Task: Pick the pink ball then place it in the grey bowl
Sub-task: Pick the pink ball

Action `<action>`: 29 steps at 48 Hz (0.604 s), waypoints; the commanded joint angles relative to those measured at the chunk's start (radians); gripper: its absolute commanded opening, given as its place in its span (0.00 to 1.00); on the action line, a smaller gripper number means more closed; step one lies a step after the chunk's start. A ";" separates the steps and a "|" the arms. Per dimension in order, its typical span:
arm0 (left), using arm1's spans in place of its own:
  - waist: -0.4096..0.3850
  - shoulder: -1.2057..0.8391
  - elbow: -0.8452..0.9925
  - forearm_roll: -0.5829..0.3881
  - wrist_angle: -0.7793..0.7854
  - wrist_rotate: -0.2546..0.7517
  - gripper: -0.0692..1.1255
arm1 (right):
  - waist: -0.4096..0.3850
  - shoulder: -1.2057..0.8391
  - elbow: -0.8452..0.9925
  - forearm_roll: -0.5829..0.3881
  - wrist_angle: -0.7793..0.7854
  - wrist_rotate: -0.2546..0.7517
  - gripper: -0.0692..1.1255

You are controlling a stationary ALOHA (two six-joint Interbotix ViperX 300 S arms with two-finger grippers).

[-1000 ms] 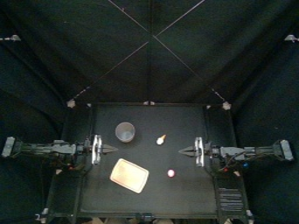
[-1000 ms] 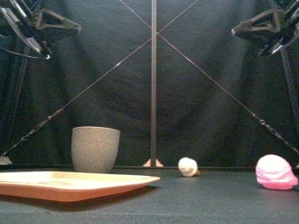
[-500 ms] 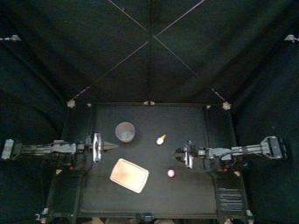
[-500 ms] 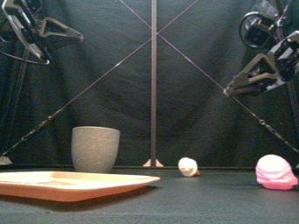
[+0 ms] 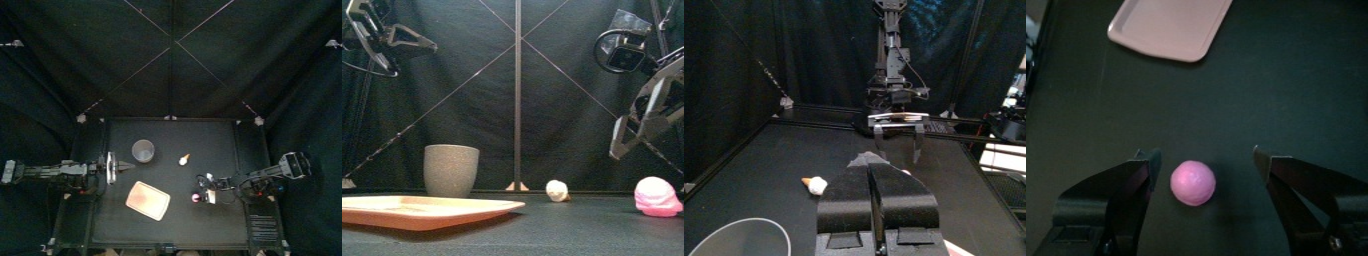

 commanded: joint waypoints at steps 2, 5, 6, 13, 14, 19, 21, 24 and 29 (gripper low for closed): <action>0.005 0.006 -0.012 -0.003 -0.008 0.000 0.05 | 0.028 0.072 -0.058 -0.003 0.057 -0.002 0.95; 0.005 0.006 -0.011 -0.003 -0.009 -0.002 0.05 | 0.032 0.107 -0.072 -0.003 0.083 -0.002 0.95; 0.003 0.006 -0.009 -0.003 -0.009 -0.002 0.05 | 0.034 0.118 -0.075 -0.005 0.089 -0.002 0.95; 0.003 0.006 -0.005 -0.011 -0.009 -0.003 0.05 | 0.035 0.181 -0.107 -0.012 0.147 -0.009 0.94; 0.003 0.006 -0.005 -0.011 -0.009 -0.003 0.05 | 0.035 0.187 -0.110 -0.014 0.152 -0.009 0.94; 0.003 0.006 -0.002 -0.023 -0.009 -0.002 0.05 | 0.035 0.207 -0.126 -0.028 0.172 -0.009 0.92; 0.003 0.006 -0.002 -0.028 -0.008 -0.002 0.05 | 0.035 0.210 -0.129 -0.032 0.176 -0.009 0.89; 0.003 0.006 0.000 -0.034 -0.008 0.000 0.05 | 0.035 0.210 -0.130 -0.037 0.179 -0.008 0.83; 0.003 0.006 0.006 -0.035 -0.005 -0.002 0.05 | 0.035 0.209 -0.137 -0.040 0.179 -0.005 0.71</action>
